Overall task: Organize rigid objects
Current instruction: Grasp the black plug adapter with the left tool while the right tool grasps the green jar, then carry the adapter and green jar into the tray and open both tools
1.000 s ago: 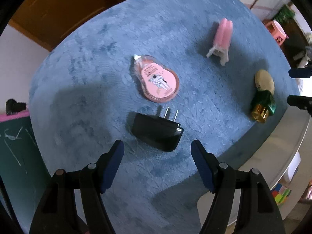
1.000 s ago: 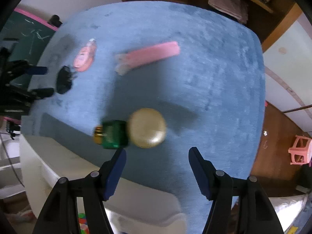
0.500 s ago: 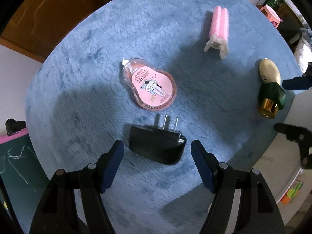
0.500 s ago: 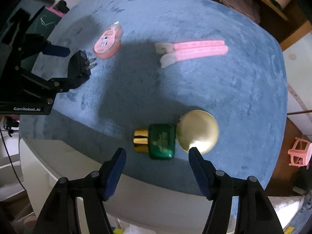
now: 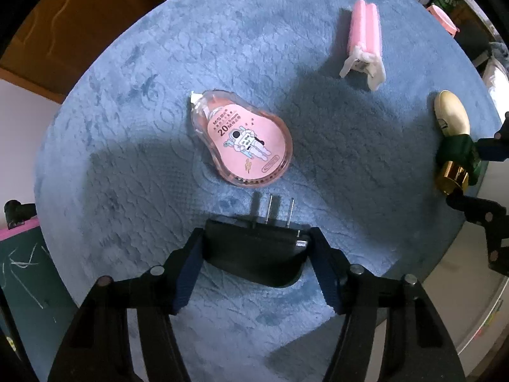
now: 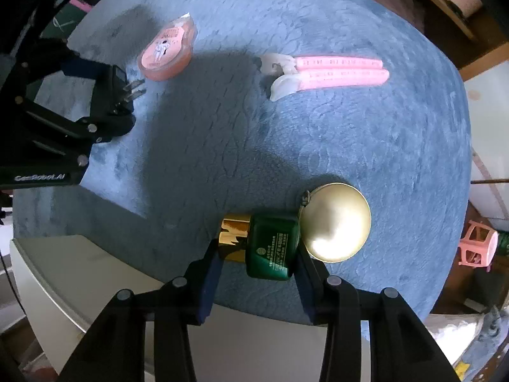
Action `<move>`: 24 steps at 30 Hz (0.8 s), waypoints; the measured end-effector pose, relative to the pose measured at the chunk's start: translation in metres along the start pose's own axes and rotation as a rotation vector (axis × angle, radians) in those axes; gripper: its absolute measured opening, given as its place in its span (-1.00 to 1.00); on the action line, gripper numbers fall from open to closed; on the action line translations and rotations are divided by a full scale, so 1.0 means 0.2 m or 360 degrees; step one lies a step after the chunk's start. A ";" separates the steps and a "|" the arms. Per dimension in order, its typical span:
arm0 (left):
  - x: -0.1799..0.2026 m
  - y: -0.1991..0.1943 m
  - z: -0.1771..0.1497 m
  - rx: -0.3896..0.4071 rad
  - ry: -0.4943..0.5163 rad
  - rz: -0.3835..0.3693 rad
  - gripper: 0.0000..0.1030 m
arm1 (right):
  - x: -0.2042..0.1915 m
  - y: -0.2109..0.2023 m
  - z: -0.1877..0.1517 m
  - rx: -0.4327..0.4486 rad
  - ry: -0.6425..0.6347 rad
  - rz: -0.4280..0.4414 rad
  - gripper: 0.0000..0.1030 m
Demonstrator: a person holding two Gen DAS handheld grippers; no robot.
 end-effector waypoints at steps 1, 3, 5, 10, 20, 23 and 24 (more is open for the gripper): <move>-0.02 0.00 -0.01 0.0019 -0.0003 0.0009 0.31 | 0.00 -0.01 -0.01 0.0008 0.0017 0.0035 -0.16; -0.02 -0.02 -0.02 0.0057 -0.0019 0.0020 0.31 | 0.00 -0.04 -0.02 0.0034 0.0040 0.0079 -0.16; -0.02 -0.07 -0.04 0.0100 -0.0041 0.0014 0.31 | 0.00 -0.08 -0.03 0.0071 0.0064 0.0115 -0.16; 0.01 -0.26 -0.07 0.0221 -0.0081 0.0022 0.31 | 0.06 -0.26 -0.04 0.0212 0.0152 0.0216 -0.16; 0.25 -0.92 -0.17 0.0645 -0.0056 -0.0133 0.31 | 0.25 -0.77 -0.29 0.0532 0.0243 0.0310 -0.16; 0.39 -1.01 -0.21 0.0685 -0.0017 -0.0202 0.31 | 0.23 -0.80 -0.43 0.0539 0.0240 0.0315 -0.16; 0.45 -1.01 -0.23 0.0675 -0.0004 -0.0229 0.31 | 0.23 -0.81 -0.47 0.0532 0.0236 0.0310 -0.16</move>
Point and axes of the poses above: each gripper's, at about its wrist camera, not at the fingertips, and y roughly the way its jaws point, x to its right, z to its top, the point moved 5 cm from there along y, roughly the way its jaws point, and after that the axes turned 6 degrees about y, right-handed, at the moved point
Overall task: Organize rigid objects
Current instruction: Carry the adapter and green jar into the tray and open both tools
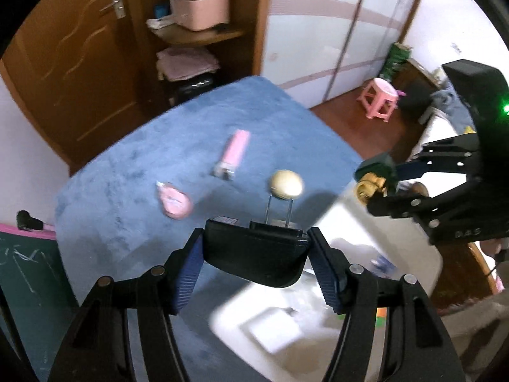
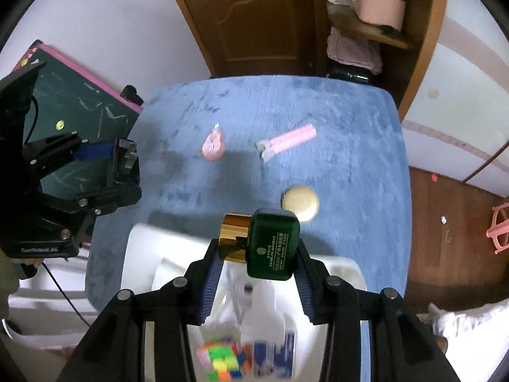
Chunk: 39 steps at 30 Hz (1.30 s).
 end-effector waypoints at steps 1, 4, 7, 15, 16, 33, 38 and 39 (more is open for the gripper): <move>0.04 0.01 -0.03 -0.0012 0.0009 -0.0013 0.31 | 0.01 -0.01 -0.06 -0.0016 -0.0004 -0.0015 -0.16; 0.15 0.06 -0.11 -0.0101 0.0051 -0.0054 0.31 | 0.04 0.02 -0.22 -0.0104 0.0006 -0.0063 -0.16; 0.24 0.17 -0.22 -0.0240 0.0074 -0.0087 0.31 | 0.10 0.10 -0.38 -0.0231 0.0035 -0.0107 -0.16; 0.46 0.42 -0.50 -0.0569 0.0246 -0.0132 0.31 | 0.21 0.31 -0.78 -0.0561 0.0066 -0.0298 -0.16; 0.48 0.46 -0.53 -0.0608 0.0269 -0.0123 0.31 | 0.22 0.33 -0.81 -0.0590 0.0077 -0.0305 -0.16; 0.51 0.52 -0.60 -0.0759 0.0187 -0.0138 0.45 | 0.17 0.16 -0.75 -0.0406 0.0048 -0.0248 0.26; 0.48 0.49 -0.57 -0.0714 0.0144 -0.0105 0.45 | 0.16 0.14 -0.70 -0.0346 0.0033 -0.0241 0.26; 0.48 0.47 -0.57 -0.0708 0.0130 -0.0096 0.45 | 0.18 0.15 -0.69 -0.0344 0.0029 -0.0233 0.26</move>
Point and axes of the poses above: each gripper's, at about its wrist camera, not at the fingertips, and y roughly the way its jaws point, x to its right, z to its top, the point moved 5 cm from there along y, roughly the way its jaws point, and after that the axes turned 6 degrees about y, right-handed, at the moved point
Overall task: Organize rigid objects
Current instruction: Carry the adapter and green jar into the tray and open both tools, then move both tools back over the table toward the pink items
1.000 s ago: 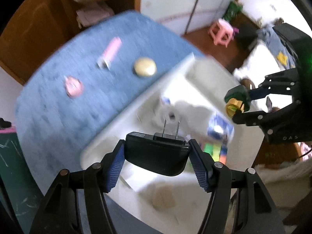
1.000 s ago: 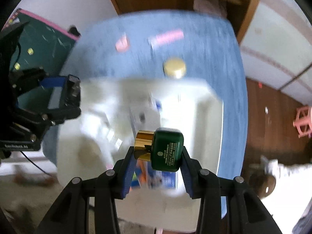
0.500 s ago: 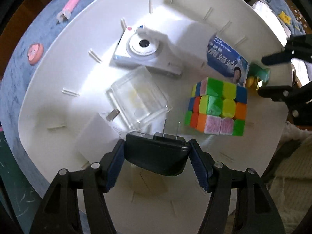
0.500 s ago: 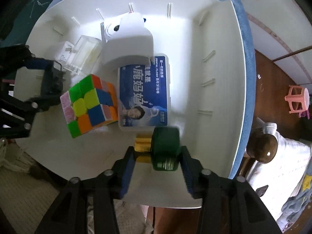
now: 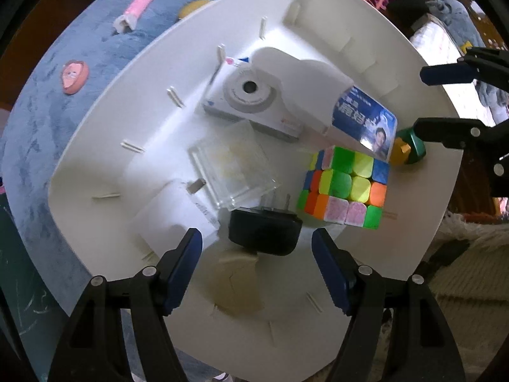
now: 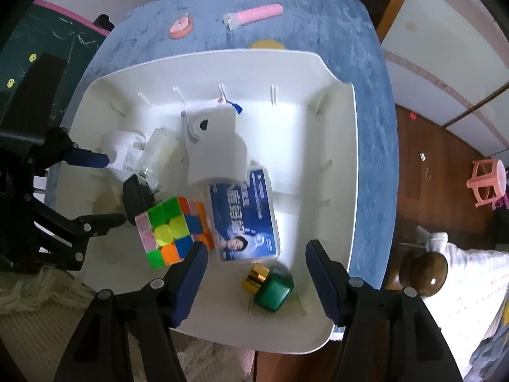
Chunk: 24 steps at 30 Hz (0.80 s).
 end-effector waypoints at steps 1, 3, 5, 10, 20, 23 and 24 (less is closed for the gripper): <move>0.00 -0.01 -0.02 0.0007 -0.0013 0.0005 0.45 | -0.01 0.00 0.01 0.0005 -0.0008 0.0007 0.26; -0.02 -0.03 -0.02 0.0027 -0.0039 0.0014 0.45 | -0.02 0.00 0.02 0.0011 -0.0029 0.0009 0.26; -0.03 -0.06 -0.03 0.0046 -0.0060 0.0022 0.45 | -0.02 0.00 0.03 0.0018 -0.0045 0.0015 0.26; -0.06 -0.14 -0.03 0.0111 -0.0117 0.0046 0.45 | -0.06 -0.03 0.07 0.0040 -0.0084 0.0027 0.26; -0.15 -0.31 0.03 0.0273 -0.0202 0.0093 0.45 | -0.11 -0.11 0.16 0.0131 -0.0130 0.0049 0.26; -0.19 -0.38 0.08 0.0335 -0.0197 0.0134 0.45 | -0.12 -0.14 0.20 0.0170 -0.0139 0.0051 0.26; -0.20 -0.40 0.09 0.0353 -0.0194 0.0145 0.45 | -0.12 -0.15 0.22 0.0180 -0.0139 0.0052 0.26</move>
Point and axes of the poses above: each gripper's, at about its wrist camera, not at the fingertips, and y roughly the way its jaws point, x to its right, z to its top, the point moved 5 cm from there along y, roughly the way its jaws point, and after that the axes turned 6 degrees about y, right-handed, at the moved point
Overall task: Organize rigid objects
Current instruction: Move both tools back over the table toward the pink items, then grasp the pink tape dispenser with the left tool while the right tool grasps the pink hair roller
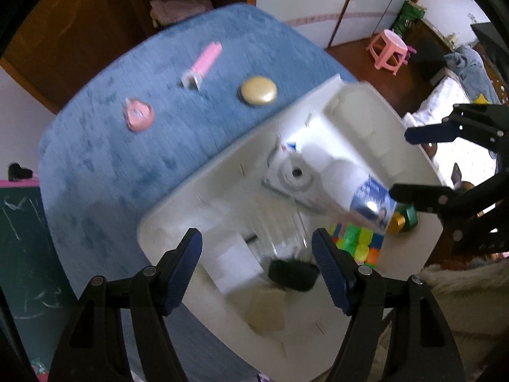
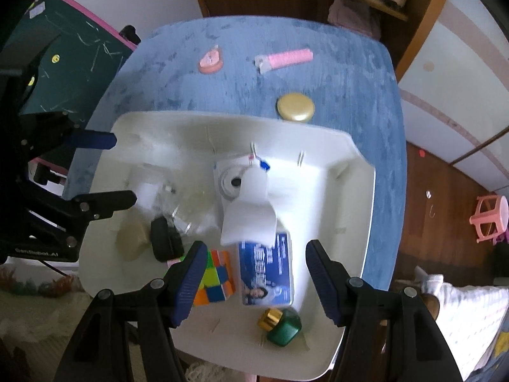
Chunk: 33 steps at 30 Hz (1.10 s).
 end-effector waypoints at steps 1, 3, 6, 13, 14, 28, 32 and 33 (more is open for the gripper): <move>-0.01 -0.02 0.02 0.0023 0.0004 0.0010 0.45 | 0.00 -0.01 0.02 0.0013 -0.0002 0.0001 0.26; -0.04 -0.05 0.07 0.0071 0.0005 0.0034 0.45 | 0.00 -0.03 0.07 0.0034 -0.0005 0.0001 0.26; -0.09 -0.07 0.13 0.0119 0.0003 0.0062 0.45 | 0.01 -0.05 0.15 0.0065 -0.0006 -0.0008 0.26; -0.24 -0.12 0.26 0.0213 -0.0019 0.0127 0.45 | 0.05 -0.08 0.39 0.0155 -0.0007 -0.0044 0.26; -0.26 -0.13 0.28 0.0224 -0.0022 0.0136 0.45 | 0.06 -0.08 0.43 0.0162 0.0001 -0.0043 0.26; -0.70 0.02 0.54 0.0286 -0.0299 0.0227 0.45 | 0.17 0.19 1.05 0.0106 0.0389 0.0184 0.26; -0.84 0.15 0.56 0.0251 -0.0490 0.0207 0.45 | 0.24 0.41 1.16 -0.0001 0.0642 0.0277 0.26; -0.87 0.20 0.56 0.0232 -0.0547 0.0195 0.45 | 0.25 0.45 1.18 -0.0020 0.0690 0.0294 0.26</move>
Point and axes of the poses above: each gripper's, at about its wrist camera, not at the fingertips, and y roughly the way its jaws point, x to its right, z to its top, the point moved 5 cm from there along y, roughly the way its jaws point, and after that the axes turned 6 degrees about y, right-handed, at the moved point
